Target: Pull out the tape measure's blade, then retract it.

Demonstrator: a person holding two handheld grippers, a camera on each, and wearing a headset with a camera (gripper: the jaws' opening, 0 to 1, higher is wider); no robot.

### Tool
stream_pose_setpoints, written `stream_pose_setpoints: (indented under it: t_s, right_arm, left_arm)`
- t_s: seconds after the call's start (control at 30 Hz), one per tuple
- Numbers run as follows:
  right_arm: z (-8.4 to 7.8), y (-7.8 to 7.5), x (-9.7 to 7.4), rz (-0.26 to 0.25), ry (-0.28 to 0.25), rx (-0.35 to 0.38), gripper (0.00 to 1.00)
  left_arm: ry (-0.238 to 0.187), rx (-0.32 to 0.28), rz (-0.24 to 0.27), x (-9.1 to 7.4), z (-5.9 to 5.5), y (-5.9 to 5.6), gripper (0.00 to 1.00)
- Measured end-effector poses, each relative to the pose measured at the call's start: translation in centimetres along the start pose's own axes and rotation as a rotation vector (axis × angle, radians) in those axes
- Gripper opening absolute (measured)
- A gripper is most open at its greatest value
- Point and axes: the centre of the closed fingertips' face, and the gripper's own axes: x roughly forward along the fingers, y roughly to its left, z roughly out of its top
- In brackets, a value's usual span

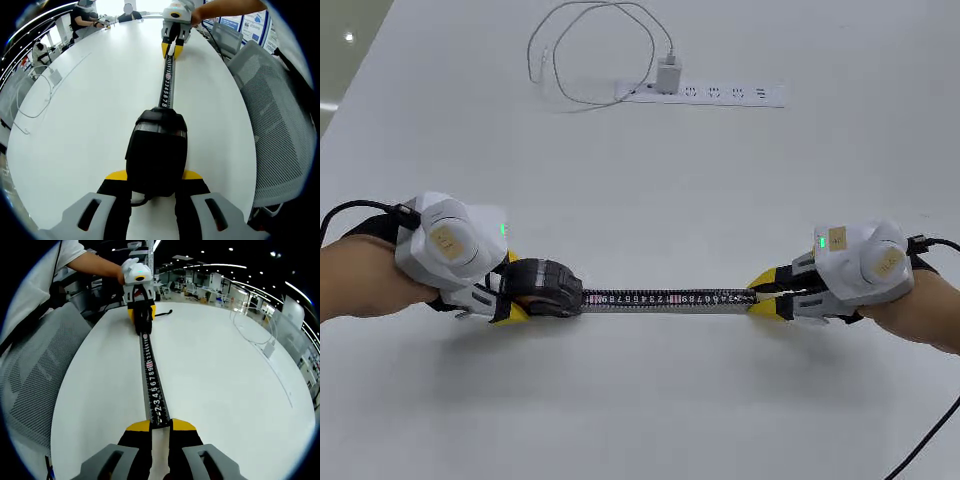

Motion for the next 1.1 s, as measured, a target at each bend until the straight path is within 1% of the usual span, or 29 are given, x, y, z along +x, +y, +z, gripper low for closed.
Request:
stream_pose_setpoints:
  t_s: [0.9,1.0,1.1]
  right_arm:
    - [-1.9,0.1,-1.8,-0.005,0.037,0.005,0.07]
    - [-2.5,-0.2,-2.1,-0.01,0.044,0.014,0.07]
    - [-2.5,-0.2,-2.0,-0.008,0.044,0.019,0.07]
  left_arm:
    - [0.002,0.007,0.0,0.1,0.1,0.0,0.28]
    - [0.0,0.005,0.001,0.0,0.1,0.0,0.28]
    - [-0.001,0.003,0.001,0.1,0.1,0.0,0.28]
